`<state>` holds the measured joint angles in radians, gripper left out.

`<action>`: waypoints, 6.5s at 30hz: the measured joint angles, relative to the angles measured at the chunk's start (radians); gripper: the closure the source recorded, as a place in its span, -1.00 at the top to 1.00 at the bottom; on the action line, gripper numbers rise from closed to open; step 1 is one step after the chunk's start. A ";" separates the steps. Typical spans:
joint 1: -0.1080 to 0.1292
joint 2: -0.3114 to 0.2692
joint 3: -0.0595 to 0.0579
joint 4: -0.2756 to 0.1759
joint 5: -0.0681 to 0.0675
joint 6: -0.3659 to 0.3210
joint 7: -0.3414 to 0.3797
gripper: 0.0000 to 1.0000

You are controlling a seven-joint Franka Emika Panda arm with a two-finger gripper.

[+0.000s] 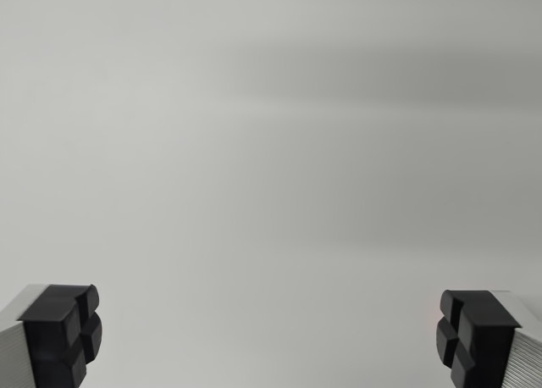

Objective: Destack cube

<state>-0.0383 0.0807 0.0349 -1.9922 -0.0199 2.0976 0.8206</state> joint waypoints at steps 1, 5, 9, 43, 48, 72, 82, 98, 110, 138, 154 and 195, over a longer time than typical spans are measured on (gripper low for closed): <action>0.000 0.000 0.000 0.000 0.000 0.000 0.000 1.00; 0.000 0.000 0.000 0.000 0.000 0.000 0.000 1.00; 0.000 0.000 0.000 0.000 0.000 0.000 0.000 1.00; -0.020 -0.050 -0.026 -0.098 0.000 0.041 0.005 1.00; -0.026 -0.065 -0.034 -0.127 0.001 0.054 0.007 1.00; -0.075 -0.147 -0.089 -0.294 0.002 0.133 0.015 1.00; -0.104 -0.181 -0.121 -0.370 0.001 0.173 0.016 1.00; -0.161 -0.220 -0.174 -0.476 -0.008 0.235 0.015 1.00; -0.216 -0.235 -0.223 -0.546 -0.020 0.286 0.004 1.00; -0.265 -0.069 -0.277 -0.627 0.021 0.527 -0.056 1.00; -0.267 0.087 -0.254 -0.627 0.115 0.676 -0.123 1.00; -0.281 0.164 -0.227 -0.616 0.171 0.744 -0.166 -1.00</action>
<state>-0.3197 0.2448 -0.1922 -2.6085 0.1510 2.8416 0.6543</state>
